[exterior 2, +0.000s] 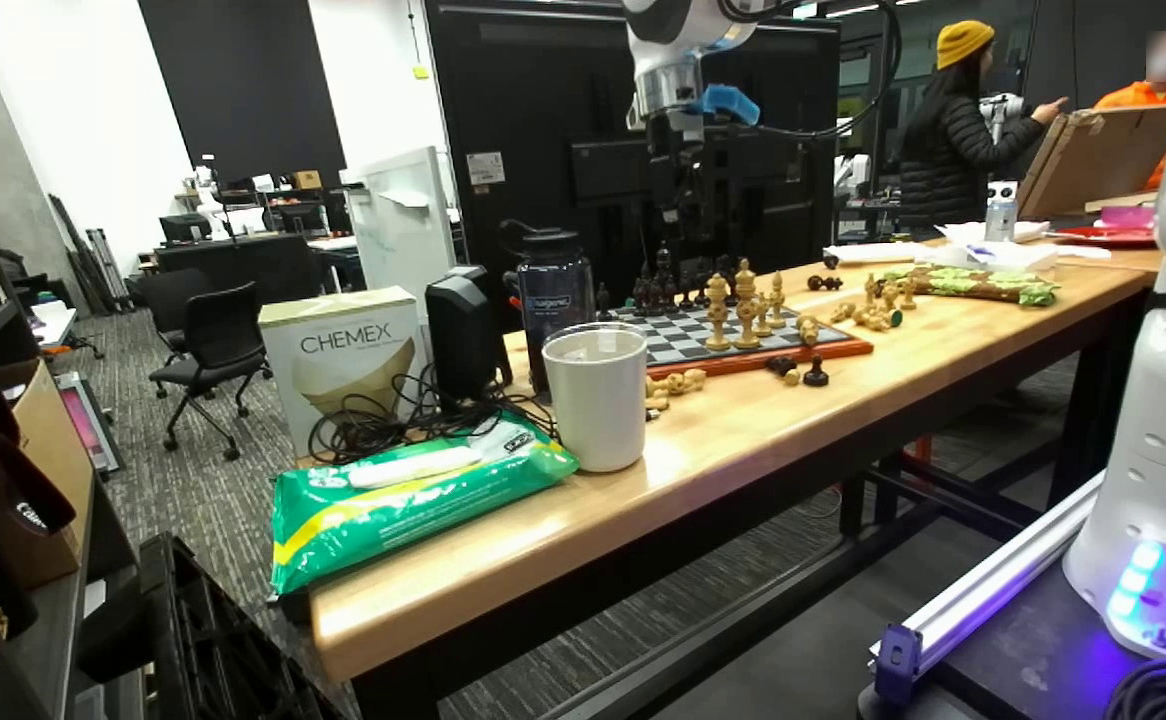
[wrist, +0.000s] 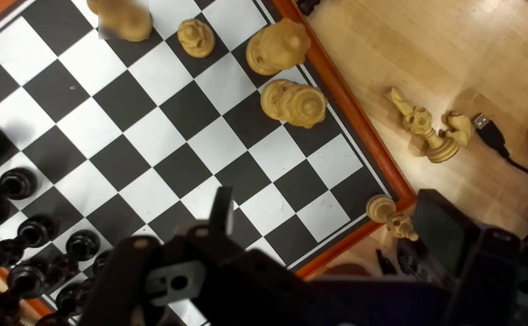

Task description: Put the dark brown chess piece on the board

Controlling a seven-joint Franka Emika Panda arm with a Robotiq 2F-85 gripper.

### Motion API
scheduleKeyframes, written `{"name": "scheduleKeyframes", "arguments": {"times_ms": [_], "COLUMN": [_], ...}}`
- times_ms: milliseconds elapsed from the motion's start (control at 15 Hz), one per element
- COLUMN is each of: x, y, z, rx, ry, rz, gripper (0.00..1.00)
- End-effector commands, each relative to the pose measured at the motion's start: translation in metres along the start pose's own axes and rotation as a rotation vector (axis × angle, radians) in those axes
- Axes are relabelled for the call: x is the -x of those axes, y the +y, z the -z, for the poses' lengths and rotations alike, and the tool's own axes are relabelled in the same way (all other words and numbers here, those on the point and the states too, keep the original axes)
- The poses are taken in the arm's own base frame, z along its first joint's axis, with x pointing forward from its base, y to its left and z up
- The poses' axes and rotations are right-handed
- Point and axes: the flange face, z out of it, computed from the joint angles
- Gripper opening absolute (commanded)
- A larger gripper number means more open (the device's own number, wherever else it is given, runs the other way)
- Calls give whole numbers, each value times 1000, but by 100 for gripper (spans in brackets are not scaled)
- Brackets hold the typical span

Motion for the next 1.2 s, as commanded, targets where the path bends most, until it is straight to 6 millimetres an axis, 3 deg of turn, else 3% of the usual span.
{"name": "scheduleKeyframes", "arguments": {"times_ms": [0, 267, 733, 800, 1133], "x": [-2, -17, -59, -43, -49], "y": [4, 31, 98, 85, 91], "z": [2, 18, 35, 29, 22], "rx": [2, -30, -33, -18, -24], "ry": [-1, -8, 45, 36, 31], "rz": [14, 128, 269, 222, 220], "gripper": [100, 100, 100, 100, 100]}}
